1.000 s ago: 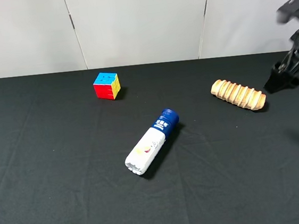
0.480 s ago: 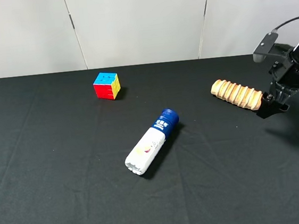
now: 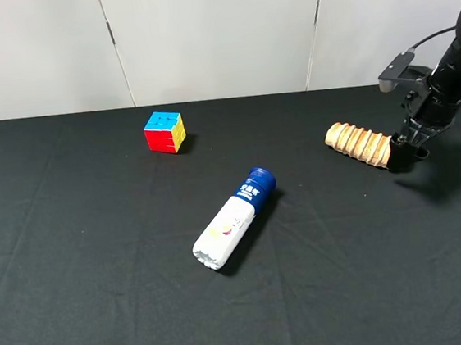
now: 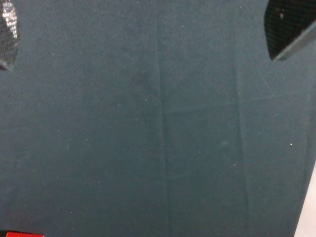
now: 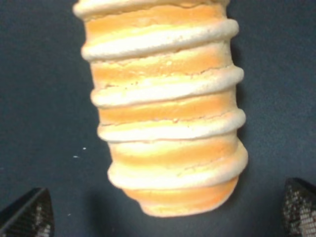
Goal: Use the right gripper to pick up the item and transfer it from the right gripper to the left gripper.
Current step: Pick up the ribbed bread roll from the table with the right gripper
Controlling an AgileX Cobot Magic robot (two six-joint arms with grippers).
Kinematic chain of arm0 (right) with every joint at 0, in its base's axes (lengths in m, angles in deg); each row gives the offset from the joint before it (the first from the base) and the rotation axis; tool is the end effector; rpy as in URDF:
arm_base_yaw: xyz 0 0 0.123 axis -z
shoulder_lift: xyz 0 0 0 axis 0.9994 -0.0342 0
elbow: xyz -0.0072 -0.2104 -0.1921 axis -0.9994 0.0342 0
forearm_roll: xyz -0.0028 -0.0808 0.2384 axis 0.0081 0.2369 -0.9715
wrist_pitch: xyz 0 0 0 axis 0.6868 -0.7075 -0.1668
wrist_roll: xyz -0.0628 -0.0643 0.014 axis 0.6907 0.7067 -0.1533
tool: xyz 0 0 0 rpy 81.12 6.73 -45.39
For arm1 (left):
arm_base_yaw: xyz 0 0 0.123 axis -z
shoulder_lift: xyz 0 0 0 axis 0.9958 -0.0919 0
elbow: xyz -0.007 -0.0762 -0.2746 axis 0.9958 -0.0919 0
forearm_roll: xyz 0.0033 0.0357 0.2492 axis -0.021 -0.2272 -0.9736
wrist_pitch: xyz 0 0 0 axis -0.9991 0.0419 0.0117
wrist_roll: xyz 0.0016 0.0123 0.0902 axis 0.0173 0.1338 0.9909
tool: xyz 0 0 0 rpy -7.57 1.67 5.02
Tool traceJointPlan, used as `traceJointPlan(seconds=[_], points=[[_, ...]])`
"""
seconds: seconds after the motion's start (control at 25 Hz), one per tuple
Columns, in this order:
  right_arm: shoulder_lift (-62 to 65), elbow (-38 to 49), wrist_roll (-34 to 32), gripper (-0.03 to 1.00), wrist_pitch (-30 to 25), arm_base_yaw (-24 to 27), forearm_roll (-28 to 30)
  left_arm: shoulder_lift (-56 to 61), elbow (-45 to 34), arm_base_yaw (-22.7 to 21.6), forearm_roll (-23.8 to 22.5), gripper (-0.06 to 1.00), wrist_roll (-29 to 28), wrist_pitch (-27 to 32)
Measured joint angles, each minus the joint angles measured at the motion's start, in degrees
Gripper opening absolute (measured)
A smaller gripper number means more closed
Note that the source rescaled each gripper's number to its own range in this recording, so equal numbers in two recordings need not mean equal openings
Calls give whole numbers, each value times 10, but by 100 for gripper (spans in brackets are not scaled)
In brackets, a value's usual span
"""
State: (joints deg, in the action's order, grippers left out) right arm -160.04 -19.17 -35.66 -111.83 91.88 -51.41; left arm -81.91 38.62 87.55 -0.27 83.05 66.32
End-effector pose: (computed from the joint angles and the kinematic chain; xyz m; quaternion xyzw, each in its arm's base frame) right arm 0.3646 -0.0175 0.1529 -0.3639 0.9244 -0.0117 0.1139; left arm -0.0047 0.0046 0.2751 0.0240 0.8536 0.0176 0.5202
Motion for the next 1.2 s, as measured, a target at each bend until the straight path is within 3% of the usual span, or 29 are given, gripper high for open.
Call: traceJointPlan(seconds=[0.48,0.88,1.0,1.2], points=[[-45,-1,2,100,42,0,23,0,0,0,0,98,0,0],[-52,-6,3,100,39,0,21,0,0,0,0,98,0,0],[-54,-6,3,84,30,0,12,0,0,0,0,98,0,0],[-55,-6,2,34,30,0,0,0,0,0,0,98,0,0]])
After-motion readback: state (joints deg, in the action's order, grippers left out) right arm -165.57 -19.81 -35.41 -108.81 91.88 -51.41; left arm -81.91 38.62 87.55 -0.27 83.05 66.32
